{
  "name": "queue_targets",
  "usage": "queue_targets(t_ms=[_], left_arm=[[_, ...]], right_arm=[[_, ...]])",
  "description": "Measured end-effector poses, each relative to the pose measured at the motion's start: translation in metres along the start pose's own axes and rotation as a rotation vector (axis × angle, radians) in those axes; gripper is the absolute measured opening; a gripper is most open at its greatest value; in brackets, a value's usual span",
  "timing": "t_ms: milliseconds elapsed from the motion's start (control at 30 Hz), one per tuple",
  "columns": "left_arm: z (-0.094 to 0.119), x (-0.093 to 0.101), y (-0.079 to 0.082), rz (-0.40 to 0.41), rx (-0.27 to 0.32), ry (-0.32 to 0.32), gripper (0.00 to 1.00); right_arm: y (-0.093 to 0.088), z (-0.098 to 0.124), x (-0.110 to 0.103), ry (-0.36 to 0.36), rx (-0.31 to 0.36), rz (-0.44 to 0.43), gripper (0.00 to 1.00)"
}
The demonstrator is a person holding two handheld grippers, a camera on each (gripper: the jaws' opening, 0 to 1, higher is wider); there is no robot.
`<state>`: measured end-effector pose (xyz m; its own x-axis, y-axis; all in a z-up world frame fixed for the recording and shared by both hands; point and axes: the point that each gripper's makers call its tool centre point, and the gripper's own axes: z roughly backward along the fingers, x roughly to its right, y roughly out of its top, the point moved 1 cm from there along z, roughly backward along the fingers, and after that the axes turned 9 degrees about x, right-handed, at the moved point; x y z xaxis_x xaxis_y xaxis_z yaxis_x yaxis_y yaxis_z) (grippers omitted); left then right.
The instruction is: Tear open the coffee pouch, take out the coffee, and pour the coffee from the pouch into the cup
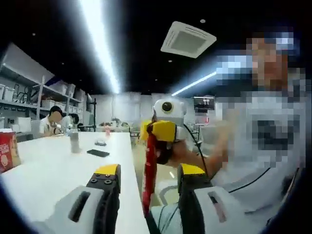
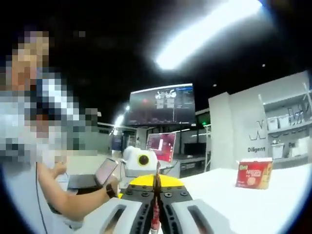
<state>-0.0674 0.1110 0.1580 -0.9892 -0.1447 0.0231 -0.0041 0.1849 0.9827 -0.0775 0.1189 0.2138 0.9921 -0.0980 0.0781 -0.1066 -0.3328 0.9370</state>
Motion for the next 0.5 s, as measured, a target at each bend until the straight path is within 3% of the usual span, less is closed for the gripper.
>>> queue_targets(t_ms=[133,233,500], left_arm=[[0.0048,-0.0042,-0.0038,0.022,-0.014,0.001,0.17],[0.0084,-0.0039,0.0011,0.071,0.011,-0.014,0.18],[0.0025,0.0048,-0.0027,0.043,0.0,-0.03,0.19]], right_arm=[[-0.0004,-0.0004,-0.0023,0.013,0.004,-0.008,0.01],[0.0,0.0011,-0.0059,0.032,0.019,-0.042,0.01],[-0.0049,0.0039,-0.0054,0.035,0.036,-0.097,0.01]])
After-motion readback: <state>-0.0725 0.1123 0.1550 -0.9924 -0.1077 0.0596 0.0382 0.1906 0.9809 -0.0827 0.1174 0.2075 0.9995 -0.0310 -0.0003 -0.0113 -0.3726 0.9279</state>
